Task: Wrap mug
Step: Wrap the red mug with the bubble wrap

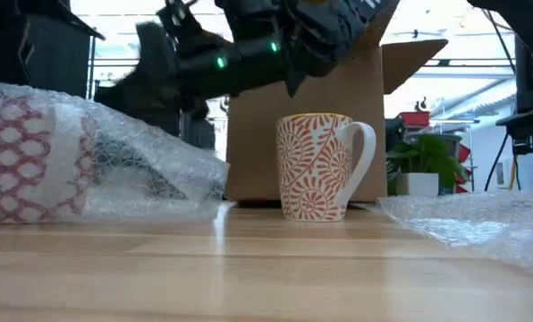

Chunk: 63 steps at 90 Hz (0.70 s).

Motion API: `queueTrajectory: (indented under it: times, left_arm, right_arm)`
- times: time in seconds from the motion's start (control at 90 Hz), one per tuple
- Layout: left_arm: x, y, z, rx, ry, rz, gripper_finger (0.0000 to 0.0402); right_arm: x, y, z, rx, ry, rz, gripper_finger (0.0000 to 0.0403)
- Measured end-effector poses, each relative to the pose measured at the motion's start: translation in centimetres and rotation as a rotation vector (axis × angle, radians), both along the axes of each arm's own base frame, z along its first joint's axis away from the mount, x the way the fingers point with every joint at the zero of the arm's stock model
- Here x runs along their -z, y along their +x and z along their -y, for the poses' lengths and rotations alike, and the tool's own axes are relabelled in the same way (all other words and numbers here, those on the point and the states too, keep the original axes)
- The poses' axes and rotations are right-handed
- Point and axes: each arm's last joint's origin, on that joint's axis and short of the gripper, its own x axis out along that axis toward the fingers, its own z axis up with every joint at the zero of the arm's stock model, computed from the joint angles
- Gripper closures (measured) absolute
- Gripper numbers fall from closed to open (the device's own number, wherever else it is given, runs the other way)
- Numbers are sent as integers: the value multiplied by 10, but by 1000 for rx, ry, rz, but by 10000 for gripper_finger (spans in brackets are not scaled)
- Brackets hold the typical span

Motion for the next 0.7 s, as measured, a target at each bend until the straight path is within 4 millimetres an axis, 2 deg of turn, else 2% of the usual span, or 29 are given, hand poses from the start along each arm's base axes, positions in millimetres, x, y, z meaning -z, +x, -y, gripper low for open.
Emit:
queueTrajectory:
  times: [0.233,0.433,0.7]
  left_arm:
    - [0,1,0,47,29,1,238]
    - [0,2,1,48,25,10,238]
    - [0,4,2,55,23,35,238]
  right_arm:
    - [-34,6,-33,-117,-183,-174,261]
    - [-60,6,-45,-155,-232,-228,261]
    - [-52,7,-51,-124,-304,-243,248]
